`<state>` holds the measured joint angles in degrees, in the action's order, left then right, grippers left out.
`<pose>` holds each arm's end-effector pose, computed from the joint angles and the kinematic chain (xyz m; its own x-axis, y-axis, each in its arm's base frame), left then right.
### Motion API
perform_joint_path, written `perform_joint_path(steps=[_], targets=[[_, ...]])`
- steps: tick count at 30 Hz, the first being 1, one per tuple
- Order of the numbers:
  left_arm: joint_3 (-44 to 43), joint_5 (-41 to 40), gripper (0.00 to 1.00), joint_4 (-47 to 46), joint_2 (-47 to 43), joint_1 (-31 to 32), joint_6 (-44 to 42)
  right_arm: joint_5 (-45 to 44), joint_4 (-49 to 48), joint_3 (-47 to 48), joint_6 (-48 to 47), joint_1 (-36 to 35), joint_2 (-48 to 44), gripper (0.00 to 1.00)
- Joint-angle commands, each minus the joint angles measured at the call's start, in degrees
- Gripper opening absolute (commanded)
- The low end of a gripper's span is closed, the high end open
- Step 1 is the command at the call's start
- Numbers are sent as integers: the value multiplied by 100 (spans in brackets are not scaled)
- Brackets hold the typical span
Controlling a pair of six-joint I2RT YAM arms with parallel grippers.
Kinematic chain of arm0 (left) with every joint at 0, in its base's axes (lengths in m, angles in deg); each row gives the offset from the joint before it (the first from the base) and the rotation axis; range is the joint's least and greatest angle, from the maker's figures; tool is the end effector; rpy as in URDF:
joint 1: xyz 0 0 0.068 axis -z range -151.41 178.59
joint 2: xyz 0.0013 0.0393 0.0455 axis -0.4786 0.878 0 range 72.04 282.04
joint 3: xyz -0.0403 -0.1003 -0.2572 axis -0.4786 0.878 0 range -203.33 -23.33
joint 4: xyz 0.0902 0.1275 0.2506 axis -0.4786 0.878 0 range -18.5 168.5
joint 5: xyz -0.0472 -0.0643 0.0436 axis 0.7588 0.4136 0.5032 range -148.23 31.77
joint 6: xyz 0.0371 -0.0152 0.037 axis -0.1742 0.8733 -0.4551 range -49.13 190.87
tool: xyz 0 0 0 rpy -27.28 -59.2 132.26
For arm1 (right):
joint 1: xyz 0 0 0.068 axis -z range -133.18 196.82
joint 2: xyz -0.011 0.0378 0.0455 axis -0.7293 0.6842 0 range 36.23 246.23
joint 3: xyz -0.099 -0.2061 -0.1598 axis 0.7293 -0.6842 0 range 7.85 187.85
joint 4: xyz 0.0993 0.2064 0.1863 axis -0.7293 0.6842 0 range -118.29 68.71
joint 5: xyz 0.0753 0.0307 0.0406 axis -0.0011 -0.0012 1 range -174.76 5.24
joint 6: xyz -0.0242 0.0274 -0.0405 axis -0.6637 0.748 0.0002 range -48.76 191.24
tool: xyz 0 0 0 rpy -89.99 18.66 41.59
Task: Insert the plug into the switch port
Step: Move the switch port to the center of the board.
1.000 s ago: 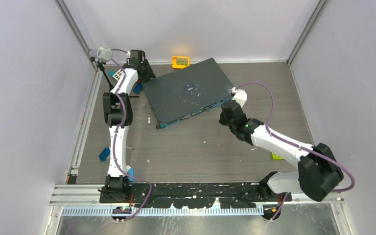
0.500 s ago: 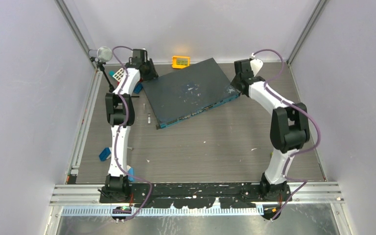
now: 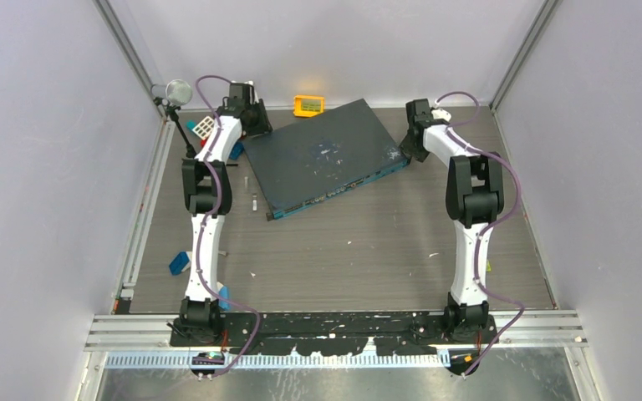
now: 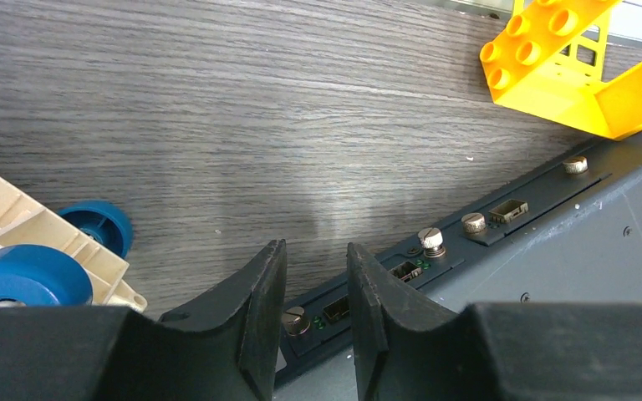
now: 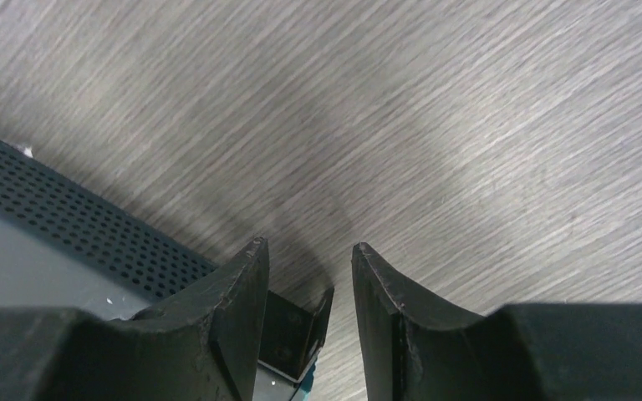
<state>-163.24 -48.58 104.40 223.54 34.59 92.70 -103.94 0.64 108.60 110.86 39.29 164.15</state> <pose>0.6192 -0.0712 0.1677 -0.7295 -0.2920 -0.6186 -0.0532 0.9258 -0.3742 0.5209 0.0568 0.1620 -0.5969 0.5284 -0.6037 0.5691 0.8092 0.1456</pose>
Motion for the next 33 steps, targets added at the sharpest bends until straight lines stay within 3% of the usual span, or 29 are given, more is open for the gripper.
perform_joint_path(steps=[1,5,16,30,33], targets=[[192,560,34,1023,191,370,-250,205,175,128,111,-54,-173,46],[369,564,34,1069,108,455,-375,302,100,-408,143,-62,-475,40],[1670,743,27,938,-472,778,-624,429,-212,-2096,173,-63,-1314,4],[4136,820,25,-18,-1689,1262,-482,53,-495,-4111,210,-54,-3157,2],[4357,496,25,-230,-1979,1250,-434,-242,-482,-4174,113,-47,-3360,10]])
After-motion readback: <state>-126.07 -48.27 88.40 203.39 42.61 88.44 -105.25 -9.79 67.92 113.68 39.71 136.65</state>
